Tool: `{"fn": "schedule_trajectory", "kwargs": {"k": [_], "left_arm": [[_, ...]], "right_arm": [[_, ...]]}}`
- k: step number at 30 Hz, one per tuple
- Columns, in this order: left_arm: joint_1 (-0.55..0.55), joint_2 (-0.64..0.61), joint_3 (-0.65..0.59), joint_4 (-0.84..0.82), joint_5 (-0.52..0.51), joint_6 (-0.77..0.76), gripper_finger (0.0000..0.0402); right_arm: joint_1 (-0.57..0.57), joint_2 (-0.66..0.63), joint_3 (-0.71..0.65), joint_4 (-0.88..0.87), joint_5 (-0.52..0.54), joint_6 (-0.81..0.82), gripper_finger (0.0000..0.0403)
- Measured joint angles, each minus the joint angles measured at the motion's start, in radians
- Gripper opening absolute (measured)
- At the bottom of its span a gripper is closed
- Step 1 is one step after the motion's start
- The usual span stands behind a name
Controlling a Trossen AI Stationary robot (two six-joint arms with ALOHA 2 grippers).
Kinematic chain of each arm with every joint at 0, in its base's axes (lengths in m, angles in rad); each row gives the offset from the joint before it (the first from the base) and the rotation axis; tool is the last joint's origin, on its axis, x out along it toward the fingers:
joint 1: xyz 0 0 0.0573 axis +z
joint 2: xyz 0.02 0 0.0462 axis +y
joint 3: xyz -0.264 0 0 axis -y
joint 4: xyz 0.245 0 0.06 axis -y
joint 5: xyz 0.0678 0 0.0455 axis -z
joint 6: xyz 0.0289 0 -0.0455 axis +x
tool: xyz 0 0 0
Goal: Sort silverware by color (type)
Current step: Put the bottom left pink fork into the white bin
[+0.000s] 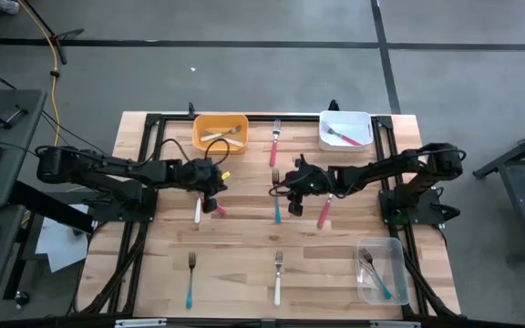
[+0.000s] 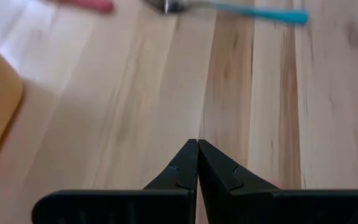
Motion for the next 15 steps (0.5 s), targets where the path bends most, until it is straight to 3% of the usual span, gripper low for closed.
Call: {"fn": "schedule_trajectory", "kwargs": {"k": [8, 15], "left_arm": [[-0.025, 0.0, 0.134, -0.387, 0.002, 0.056, 0.0015], [-0.066, 0.006, 0.136, -0.467, 0.059, 0.038, 0.007]], "right_arm": [[0.085, 0.0, 0.0, 0.003, 0.036, 0.007, 0.0128], [0.195, 0.0, 0.0, 0.008, 0.036, 0.081, 0.0128]]}}
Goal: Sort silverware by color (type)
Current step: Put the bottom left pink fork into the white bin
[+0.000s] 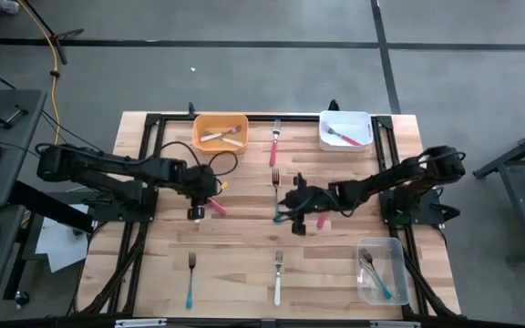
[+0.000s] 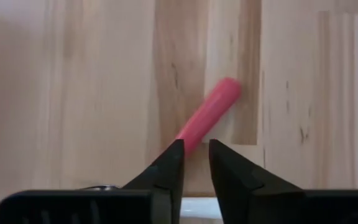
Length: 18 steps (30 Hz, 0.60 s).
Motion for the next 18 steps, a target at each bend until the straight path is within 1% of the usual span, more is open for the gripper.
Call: {"fn": "schedule_trajectory", "kwargs": {"k": [2, 6, 10, 15, 18], "left_arm": [[-0.007, 0.002, 0.0, 0.002, 0.0, 0.006, 0.0086], [-0.012, 0.022, 0.0, 0.0, -0.001, 0.021, 0.0114], [-0.012, 0.068, 0.001, 0.001, -0.001, 0.022, 0.0136], [-0.012, 0.145, 0.001, 0.002, -0.012, 0.052, 0.0152], [-0.013, 0.18, 0.004, 0.011, -0.063, 0.087, 0.0154]], "right_arm": [[0.031, 0.0, 0.0, 0.004, 0.014, 0.017, 0.0128], [0.087, 0.0, 0.0, 0.009, 0.085, 0.028, 0.0128], [0.12, 0.0, 0.0, 0.013, 0.114, 0.028, 0.0128], [0.13, 0.0, 0.0, 0.013, 0.132, 0.027, 0.0128], [0.13, 0.0, 0.0, 0.013, 0.133, 0.027, 0.0128]]}}
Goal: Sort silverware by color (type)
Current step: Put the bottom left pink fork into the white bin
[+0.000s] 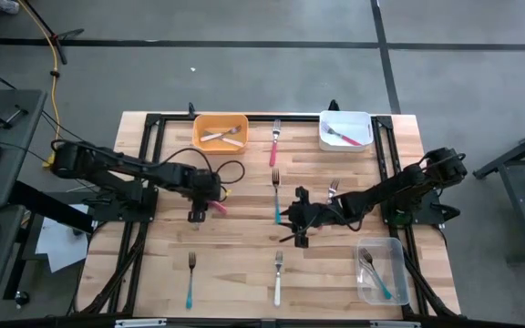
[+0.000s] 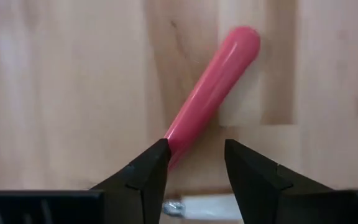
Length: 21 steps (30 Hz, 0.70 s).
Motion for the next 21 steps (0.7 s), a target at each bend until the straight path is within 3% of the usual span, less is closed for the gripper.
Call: {"fn": "schedule_trajectory", "kwargs": {"k": [5, 14, 21], "left_arm": [[0.0, 0.026, 0.001, 0.013, -0.083, 0.056, 0.0154], [0.001, 0.027, -0.002, 0.039, -0.093, 0.074, 0.0152], [0.002, 0.025, -0.003, 0.039, -0.093, 0.007, 0.0123]], "right_arm": [[0.0, 0.0, 0.0, 0.001, 0.0, 0.0, 0.0128], [0.0, 0.0, 0.0, 0.006, 0.0, 0.0, 0.0128], [0.0, 0.0, 0.0, 0.006, -0.001, 0.0, 0.0128]]}}
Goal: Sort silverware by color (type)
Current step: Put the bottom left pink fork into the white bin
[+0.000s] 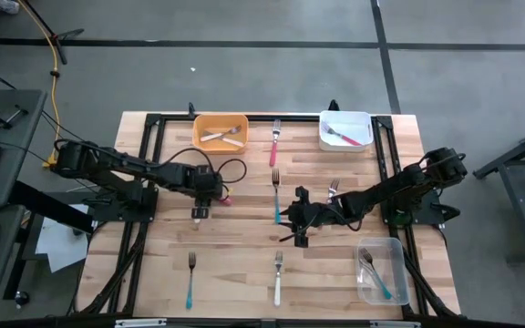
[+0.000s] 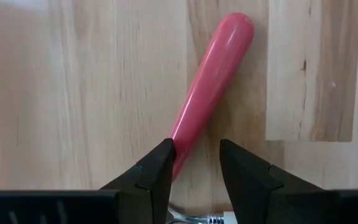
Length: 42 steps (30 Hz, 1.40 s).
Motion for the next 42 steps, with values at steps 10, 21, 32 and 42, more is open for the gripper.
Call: {"fn": "schedule_trajectory", "kwargs": {"k": [10, 21, 32, 42], "left_arm": [[0.008, 0.002, 0.082, -0.129, -0.027, 0.035, 0.0151], [0.09, 0.007, 0.08, -0.158, -0.02, 0.11, 0.0165], [0.091, 0.042, 0.076, -0.146, 0.002, 0.113, 0.0139], [0.091, 0.142, 0.084, -0.156, -0.001, 0.156, 0.0117]], "right_arm": [[0.0, 0.0, 0.0, 0.0, -0.001, 0.0, 0.0128], [0.0, 0.0, 0.0, 0.001, -0.001, 0.0, 0.0128], [-0.001, 0.0, 0.0, 0.001, -0.001, -0.005, 0.0128], [-0.001, 0.0, 0.0, 0.001, -0.001, -0.005, 0.0128]]}}
